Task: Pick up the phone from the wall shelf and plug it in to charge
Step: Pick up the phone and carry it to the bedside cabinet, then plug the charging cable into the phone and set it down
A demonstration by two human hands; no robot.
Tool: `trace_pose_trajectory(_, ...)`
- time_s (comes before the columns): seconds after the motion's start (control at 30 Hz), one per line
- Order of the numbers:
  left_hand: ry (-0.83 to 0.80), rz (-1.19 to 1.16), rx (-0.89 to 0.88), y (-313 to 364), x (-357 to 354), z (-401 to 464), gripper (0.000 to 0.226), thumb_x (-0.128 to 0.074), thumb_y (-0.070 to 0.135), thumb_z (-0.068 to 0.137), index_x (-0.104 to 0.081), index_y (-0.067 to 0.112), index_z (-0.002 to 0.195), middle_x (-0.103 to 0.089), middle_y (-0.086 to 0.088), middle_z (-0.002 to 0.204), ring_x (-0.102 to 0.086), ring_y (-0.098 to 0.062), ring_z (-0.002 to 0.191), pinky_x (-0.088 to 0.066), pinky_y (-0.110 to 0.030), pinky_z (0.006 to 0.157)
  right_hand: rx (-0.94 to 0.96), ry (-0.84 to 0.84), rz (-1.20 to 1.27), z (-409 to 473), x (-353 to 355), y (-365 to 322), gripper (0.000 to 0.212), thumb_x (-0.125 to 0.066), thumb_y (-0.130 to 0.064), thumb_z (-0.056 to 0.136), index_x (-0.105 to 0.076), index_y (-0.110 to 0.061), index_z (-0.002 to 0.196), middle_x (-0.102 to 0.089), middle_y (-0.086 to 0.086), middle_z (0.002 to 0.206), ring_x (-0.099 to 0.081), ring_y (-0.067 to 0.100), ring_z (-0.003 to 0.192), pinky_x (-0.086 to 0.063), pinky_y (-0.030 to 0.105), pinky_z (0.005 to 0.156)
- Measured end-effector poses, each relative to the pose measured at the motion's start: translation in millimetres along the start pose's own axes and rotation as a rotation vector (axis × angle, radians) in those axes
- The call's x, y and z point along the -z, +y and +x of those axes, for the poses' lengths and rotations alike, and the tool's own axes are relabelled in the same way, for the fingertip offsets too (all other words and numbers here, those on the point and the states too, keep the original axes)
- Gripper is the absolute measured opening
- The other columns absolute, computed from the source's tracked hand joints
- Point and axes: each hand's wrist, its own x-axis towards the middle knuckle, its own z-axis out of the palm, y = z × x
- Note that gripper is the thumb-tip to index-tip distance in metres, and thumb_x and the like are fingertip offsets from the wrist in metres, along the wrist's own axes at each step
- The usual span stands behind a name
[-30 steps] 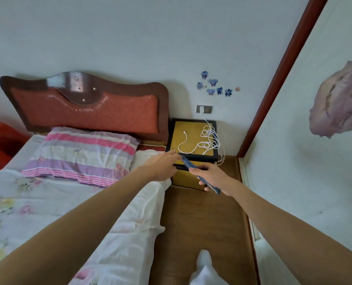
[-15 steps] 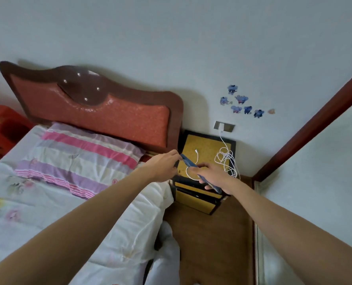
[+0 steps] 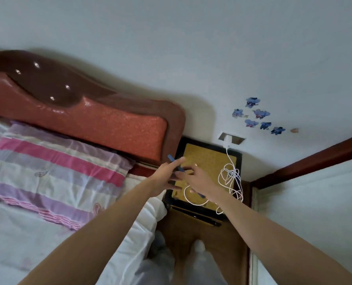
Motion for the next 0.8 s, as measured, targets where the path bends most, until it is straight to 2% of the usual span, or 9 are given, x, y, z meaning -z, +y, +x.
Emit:
trace_pose_trajectory(0.03,0.019,-0.096,0.034,-2.9,0.2,9.3,0.044,-0.068,0.048,0.084,-0.066,0.011,0.108,-0.066,-0.011,0.1,-0.066,-0.023,0.093,-0.059,-0.053,0.086,0.011,-0.019,-0.023,7.0,-4.9,-0.2,0.045,-0.069,-0.036,0.091,-0.055,-0.012,0.126,-0.062,-0.003,0.087,-0.061,0.008,0.073,-0.048,0.019,0.059)
trace_pose_trajectory(0.17,0.134,-0.401,0.146,-23.4,9.4,45.2,0.056,-0.069,0.042,0.084,-0.063,0.004,0.125,-0.07,-0.016,0.109,-0.071,-0.028,0.09,-0.059,-0.037,0.068,0.035,-0.138,-0.211,41.9,-18.6,16.1,0.058,-0.072,-0.044,0.086,-0.053,-0.009,0.129,-0.067,0.003,0.094,-0.066,0.019,0.084,-0.051,0.03,0.073)
trace_pose_trajectory(0.3,0.16,-0.636,0.169,-46.7,18.9,77.3,0.035,-0.06,0.038,0.092,-0.071,0.005,0.096,-0.074,-0.013,0.087,-0.071,-0.026,0.083,-0.056,-0.038,0.075,0.053,-0.244,-0.349,81.3,-20.5,45.2,0.071,-0.071,-0.053,0.081,-0.05,-0.016,0.138,-0.065,0.005,0.122,-0.064,0.021,0.11,-0.053,0.041,0.096)
trace_pose_trajectory(0.4,0.201,-0.757,0.169,-64.8,22.6,96.9,0.034,-0.063,0.036,0.09,-0.071,0.004,0.096,-0.073,-0.017,0.095,-0.069,-0.031,0.093,-0.054,-0.043,0.087,0.022,-0.189,-0.218,116.4,-13.0,65.9,0.032,-0.065,-0.046,0.09,-0.065,-0.025,0.114,-0.068,-0.003,0.108,-0.065,0.016,0.103,-0.051,0.034,0.091)
trace_pose_trajectory(0.47,0.232,-0.839,0.165,-76.4,28.1,109.4,0.035,-0.069,0.034,0.085,-0.068,0.004,0.103,-0.071,-0.019,0.1,-0.066,-0.035,0.105,-0.051,-0.047,0.099,0.007,-0.021,-0.184,151.0,-3.4,81.5,0.008,-0.063,-0.031,0.095,-0.068,-0.027,0.099,-0.071,-0.002,0.095,-0.068,0.02,0.092,-0.051,0.036,0.082)
trace_pose_trajectory(0.57,0.226,-0.93,0.153,-88.1,32.9,121.8,0.038,-0.068,0.032,0.085,-0.063,0.003,0.109,-0.072,-0.02,0.095,-0.062,-0.036,0.113,-0.046,-0.05,0.105,-0.162,0.171,-0.363,199.1,9.3,111.5,0.031,-0.057,-0.021,0.098,-0.064,-0.007,0.124,-0.07,0.015,0.121,-0.066,0.033,0.111,-0.046,0.032,0.084)
trace_pose_trajectory(0.63,0.216,-0.998,0.115,-93.5,35.3,124.6,0.041,-0.068,0.032,0.086,-0.06,0.004,0.116,-0.068,-0.022,0.106,-0.064,-0.035,0.108,-0.047,-0.049,0.104,-0.243,0.204,-0.496,216.8,13.5,129.8,0.048,-0.056,-0.027,0.098,-0.054,0.001,0.137,-0.061,0.02,0.136,-0.061,0.036,0.122,-0.048,0.036,0.093)
trace_pose_trajectory(0.7,0.208,-1.049,0.076,-96.7,37.1,123.6,0.047,-0.069,0.031,0.084,-0.058,0.005,0.121,-0.06,-0.022,0.119,-0.065,-0.034,0.106,-0.043,-0.052,0.108,-0.282,0.216,-0.59,226.3,13.7,148.2,0.056,-0.054,-0.037,0.098,-0.051,0.004,0.137,-0.059,0.021,0.136,-0.062,0.036,0.12,-0.051,0.04,0.093)
trace_pose_trajectory(0.8,0.248,-1.099,0.043,-91.7,39.9,116.9,0.051,-0.068,0.031,0.083,-0.056,0.004,0.125,-0.061,-0.02,0.115,-0.065,-0.035,0.107,-0.04,-0.056,0.109,-0.328,0.188,-0.61,235.8,9.5,174.6,0.053,-0.054,-0.038,0.098,-0.06,0.005,0.127,-0.065,0.021,0.127,-0.066,0.036,0.113,-0.054,0.041,0.092)
